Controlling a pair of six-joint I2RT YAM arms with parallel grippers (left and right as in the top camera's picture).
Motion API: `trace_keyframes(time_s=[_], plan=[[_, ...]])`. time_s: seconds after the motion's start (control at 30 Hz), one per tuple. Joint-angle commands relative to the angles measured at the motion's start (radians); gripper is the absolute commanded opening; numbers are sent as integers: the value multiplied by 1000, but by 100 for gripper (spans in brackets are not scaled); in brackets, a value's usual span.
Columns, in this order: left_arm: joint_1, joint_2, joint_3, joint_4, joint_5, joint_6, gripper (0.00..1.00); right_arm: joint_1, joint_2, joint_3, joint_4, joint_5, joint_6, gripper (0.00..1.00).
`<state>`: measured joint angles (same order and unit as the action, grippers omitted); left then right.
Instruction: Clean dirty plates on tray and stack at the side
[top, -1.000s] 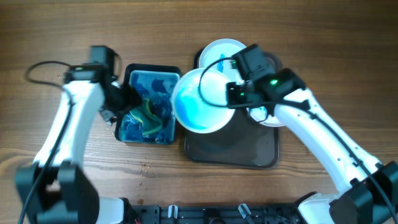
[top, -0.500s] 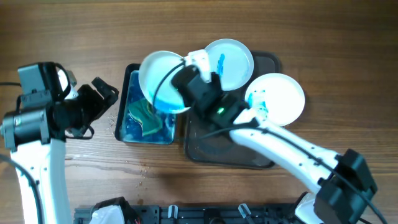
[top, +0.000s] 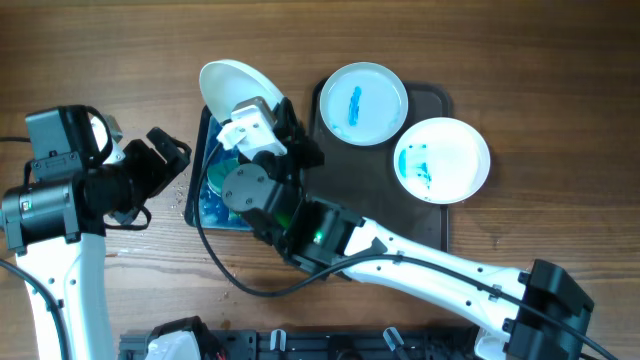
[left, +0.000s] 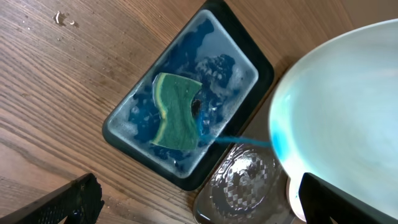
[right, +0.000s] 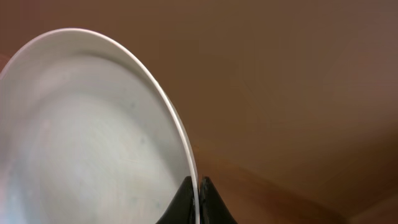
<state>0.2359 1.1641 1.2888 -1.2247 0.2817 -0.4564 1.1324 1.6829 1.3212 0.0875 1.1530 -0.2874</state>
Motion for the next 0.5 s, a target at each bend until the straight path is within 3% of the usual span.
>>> trace_keyframes(time_s=[0.0,0.47], plan=[[5,-5,13,1,13,12,100,16,-15,19,26,63,-136,5],[5,-5,13,1,13,12,100,16,96,12,-26,18,-132,4]])
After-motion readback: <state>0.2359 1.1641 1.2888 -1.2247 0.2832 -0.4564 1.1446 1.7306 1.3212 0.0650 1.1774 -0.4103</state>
